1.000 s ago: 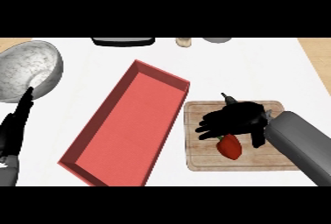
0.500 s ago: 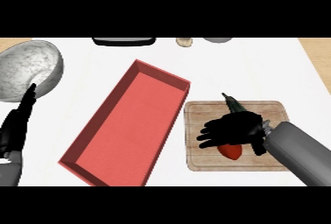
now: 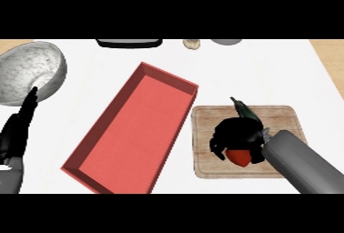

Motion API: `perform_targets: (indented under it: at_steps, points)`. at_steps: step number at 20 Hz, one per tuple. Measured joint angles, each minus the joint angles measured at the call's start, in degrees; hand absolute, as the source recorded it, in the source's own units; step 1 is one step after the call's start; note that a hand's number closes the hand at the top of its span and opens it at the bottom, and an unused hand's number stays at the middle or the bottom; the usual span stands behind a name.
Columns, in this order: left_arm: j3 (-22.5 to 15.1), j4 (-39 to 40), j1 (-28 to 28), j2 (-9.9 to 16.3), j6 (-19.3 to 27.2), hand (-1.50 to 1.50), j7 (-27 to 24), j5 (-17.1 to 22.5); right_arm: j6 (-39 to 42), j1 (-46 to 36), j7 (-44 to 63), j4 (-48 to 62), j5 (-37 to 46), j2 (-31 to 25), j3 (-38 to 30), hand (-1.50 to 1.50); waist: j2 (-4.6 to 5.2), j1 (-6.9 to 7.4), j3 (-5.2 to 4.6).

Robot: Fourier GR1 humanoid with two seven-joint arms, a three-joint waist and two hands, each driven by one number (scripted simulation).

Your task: Pick the bell pepper from the cutting board and place it in the cardboard box

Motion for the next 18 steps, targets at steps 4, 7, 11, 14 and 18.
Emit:
perform_targets:
  at_steps: [4, 7, 11, 14, 18]
  points:
    - [0.69, 0.40, 1.11, -0.31, -0.12, 0.00, -1.45, -0.16, -3.28, 0.95, -0.96, -0.13, 1.41, 1.52, -2.90, 1.50, 0.00, -0.07, -0.10]
    - [1.39, -0.09, 1.46, 0.44, -0.96, 0.00, -1.32, 0.40, -4.75, 2.32, 4.57, 0.94, 0.56, 2.86, -7.26, 1.50, -0.10, -0.39, -0.16]
    - [1.83, -0.28, 2.39, 0.18, -0.19, 0.00, -1.30, 0.24, -6.07, 4.76, 16.77, 2.69, -2.25, 3.51, -15.95, 1.50, -0.33, -1.69, -0.13]
    - [2.10, 0.07, 2.50, 0.21, -0.17, 0.00, -1.58, 0.27, -9.08, 6.31, 25.34, 0.85, -2.78, 4.47, -20.69, 1.50, -0.34, -2.05, -0.03]
    - [1.52, 0.07, 1.59, -0.50, 0.17, 0.00, -0.77, -0.36, -10.79, 8.07, 33.24, -6.55, -3.19, 4.31, -24.95, 1.50, -0.27, -1.87, 0.08]
